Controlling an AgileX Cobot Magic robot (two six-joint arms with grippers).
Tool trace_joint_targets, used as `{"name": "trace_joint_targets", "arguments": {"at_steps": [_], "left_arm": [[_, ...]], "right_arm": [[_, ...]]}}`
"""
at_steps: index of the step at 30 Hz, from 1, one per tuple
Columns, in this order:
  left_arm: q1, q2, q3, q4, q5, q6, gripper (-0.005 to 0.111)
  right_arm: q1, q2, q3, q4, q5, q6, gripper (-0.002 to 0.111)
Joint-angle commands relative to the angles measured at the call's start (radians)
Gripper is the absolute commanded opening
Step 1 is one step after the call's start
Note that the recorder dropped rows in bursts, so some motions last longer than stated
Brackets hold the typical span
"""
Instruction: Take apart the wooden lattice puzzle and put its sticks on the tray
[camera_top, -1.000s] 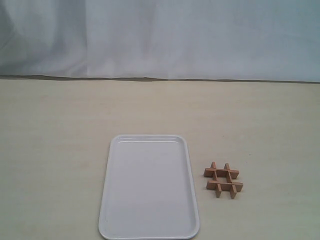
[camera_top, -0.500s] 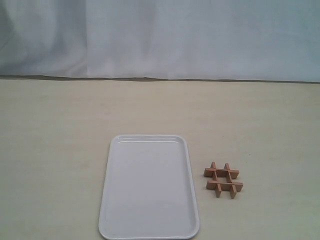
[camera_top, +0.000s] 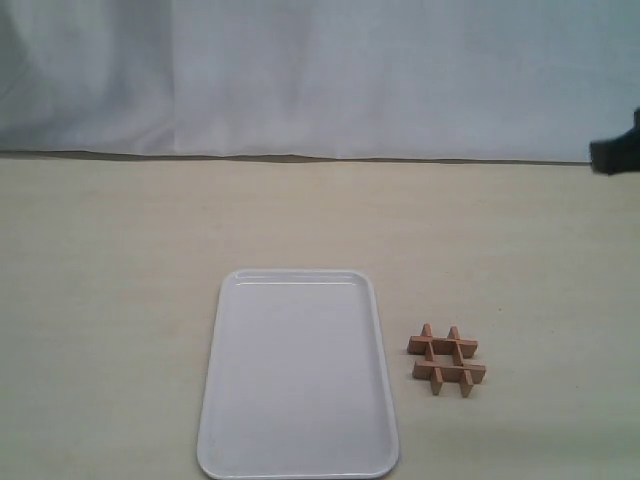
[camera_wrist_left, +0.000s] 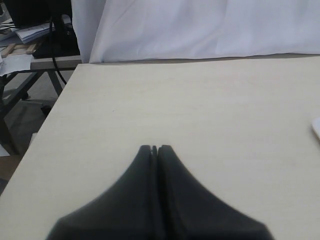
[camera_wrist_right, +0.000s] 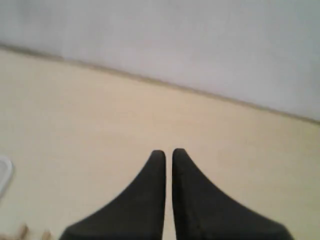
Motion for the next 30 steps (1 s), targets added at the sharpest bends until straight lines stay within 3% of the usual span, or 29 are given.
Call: {"name": "trace_joint_targets", "arguments": {"at_steps": [1, 6, 11, 16, 20, 24, 30], "left_arm": [[0.0, -0.002, 0.002, -0.001, -0.017, -0.001, 0.0], [0.0, -0.002, 0.002, -0.001, -0.017, -0.001, 0.0], [0.0, -0.002, 0.002, -0.001, -0.017, -0.001, 0.0], [0.0, -0.002, 0.002, -0.001, -0.017, -0.001, 0.0], [0.0, -0.002, 0.002, -0.001, -0.017, -0.001, 0.0], [0.0, -0.002, 0.002, -0.001, -0.017, -0.001, 0.0], [0.0, -0.002, 0.002, -0.001, -0.017, -0.001, 0.0]], "right_arm": [[0.001, 0.184, -0.063, 0.22, 0.19, -0.296, 0.005], [0.001, 0.341, -0.075, 0.478, 0.283, -0.663, 0.005], [0.001, 0.408, -0.075, 0.602, 0.312, -0.806, 0.005], [0.001, 0.431, -0.075, 0.604, 0.315, -0.871, 0.005], [0.064, 0.456, -0.052, 0.59, 0.308, -0.991, 0.005], [0.146, 0.473, 0.007, 0.485, 0.25, -1.105, 0.005], [0.154, 0.53, 0.106, 0.339, 0.116, -1.184, 0.005]]}}
